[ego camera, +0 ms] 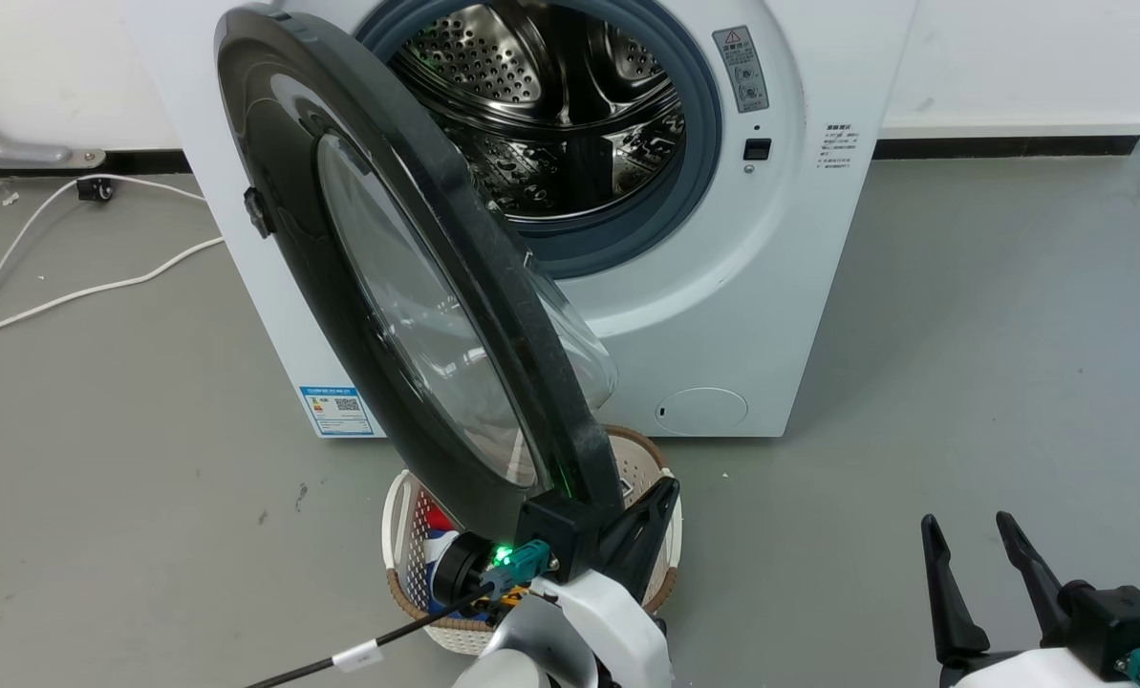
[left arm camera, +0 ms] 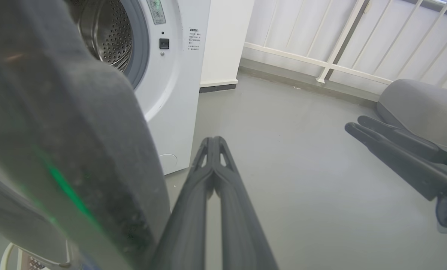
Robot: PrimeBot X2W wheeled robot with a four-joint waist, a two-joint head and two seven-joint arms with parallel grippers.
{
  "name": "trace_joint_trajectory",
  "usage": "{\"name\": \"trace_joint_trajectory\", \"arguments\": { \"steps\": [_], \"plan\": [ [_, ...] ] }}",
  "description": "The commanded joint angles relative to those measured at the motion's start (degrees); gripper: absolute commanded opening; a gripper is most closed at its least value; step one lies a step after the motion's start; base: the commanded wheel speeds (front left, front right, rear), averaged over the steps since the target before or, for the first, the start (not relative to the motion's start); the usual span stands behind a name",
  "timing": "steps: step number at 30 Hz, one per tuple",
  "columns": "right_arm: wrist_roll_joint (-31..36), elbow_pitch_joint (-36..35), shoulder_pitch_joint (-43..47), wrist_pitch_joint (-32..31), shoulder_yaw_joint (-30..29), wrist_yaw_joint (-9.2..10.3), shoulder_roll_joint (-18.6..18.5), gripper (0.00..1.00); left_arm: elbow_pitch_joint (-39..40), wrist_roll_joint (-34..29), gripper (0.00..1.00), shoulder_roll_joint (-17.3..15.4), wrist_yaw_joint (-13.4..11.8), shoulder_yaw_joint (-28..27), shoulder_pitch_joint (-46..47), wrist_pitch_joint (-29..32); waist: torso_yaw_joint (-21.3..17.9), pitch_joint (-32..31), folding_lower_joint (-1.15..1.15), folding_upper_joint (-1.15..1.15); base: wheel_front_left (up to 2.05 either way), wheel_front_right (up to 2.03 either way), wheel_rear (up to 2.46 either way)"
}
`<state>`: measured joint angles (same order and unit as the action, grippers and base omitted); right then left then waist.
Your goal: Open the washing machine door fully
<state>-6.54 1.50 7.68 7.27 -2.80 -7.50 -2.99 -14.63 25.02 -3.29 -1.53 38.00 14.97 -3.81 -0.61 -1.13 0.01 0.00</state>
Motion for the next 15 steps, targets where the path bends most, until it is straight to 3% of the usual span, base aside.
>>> {"name": "trace_joint_trajectory", "arguments": {
  "steps": [1,15],
  "plan": [
    [-0.2,0.07,-0.44,-0.02,-0.13,0.01,0.18,1.0,-0.53,0.29,0.0,0.08,-0.19,-0.11,0.69,-0.67,0.07,0.05,-0.01,0.0,0.0,0.0,0.0],
    [-0.51,0.03,-0.39,-0.14,-0.83,0.01,0.19,1.0,0.95,1.47,0.0,-1.44,-2.66,-1.59,-1.73,-1.62,2.13,0.28,-0.01,0.0,0.0,0.0,0.0]
  ]
}}
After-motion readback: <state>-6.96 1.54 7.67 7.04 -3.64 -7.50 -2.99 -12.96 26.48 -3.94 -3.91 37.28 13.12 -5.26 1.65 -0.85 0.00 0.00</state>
